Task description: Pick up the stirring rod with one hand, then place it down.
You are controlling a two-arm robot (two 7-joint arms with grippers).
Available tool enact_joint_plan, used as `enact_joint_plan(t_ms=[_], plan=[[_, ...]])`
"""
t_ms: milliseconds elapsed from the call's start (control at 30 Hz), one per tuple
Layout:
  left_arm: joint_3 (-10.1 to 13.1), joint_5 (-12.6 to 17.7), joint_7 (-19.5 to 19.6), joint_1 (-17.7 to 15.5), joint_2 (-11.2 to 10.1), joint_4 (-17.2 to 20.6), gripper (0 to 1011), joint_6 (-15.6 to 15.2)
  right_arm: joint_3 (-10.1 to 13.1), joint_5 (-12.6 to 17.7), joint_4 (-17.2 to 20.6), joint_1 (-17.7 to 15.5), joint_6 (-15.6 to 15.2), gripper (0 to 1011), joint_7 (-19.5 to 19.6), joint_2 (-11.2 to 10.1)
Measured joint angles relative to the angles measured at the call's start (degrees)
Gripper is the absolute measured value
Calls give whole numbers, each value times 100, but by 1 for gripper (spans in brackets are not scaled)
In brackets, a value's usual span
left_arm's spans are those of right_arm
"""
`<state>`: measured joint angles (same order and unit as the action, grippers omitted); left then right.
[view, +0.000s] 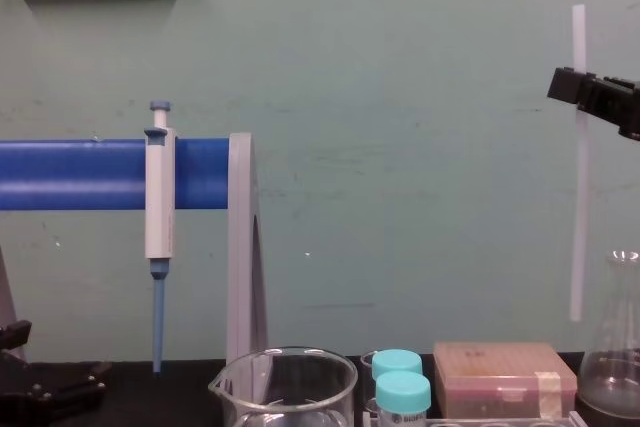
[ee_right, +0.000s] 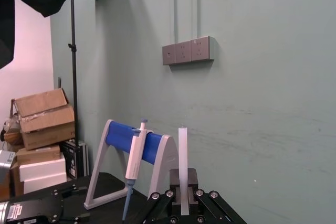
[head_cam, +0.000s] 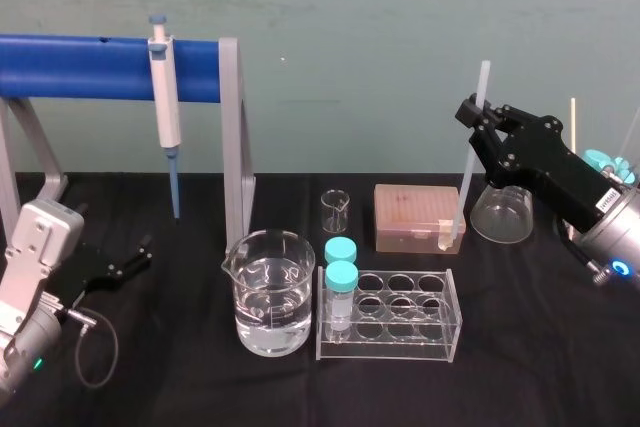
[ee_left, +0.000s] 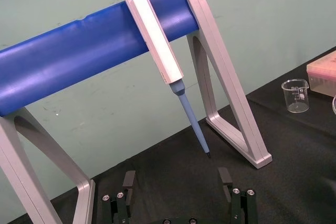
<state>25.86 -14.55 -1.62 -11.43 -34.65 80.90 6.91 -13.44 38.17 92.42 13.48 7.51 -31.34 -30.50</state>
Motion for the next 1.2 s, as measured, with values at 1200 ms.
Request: enact_joint_plan(t_ms=[1200], plan=[[0,0,0,0,0,0,1000,0,-292,27,-735,-9,618,72,-719,173]])
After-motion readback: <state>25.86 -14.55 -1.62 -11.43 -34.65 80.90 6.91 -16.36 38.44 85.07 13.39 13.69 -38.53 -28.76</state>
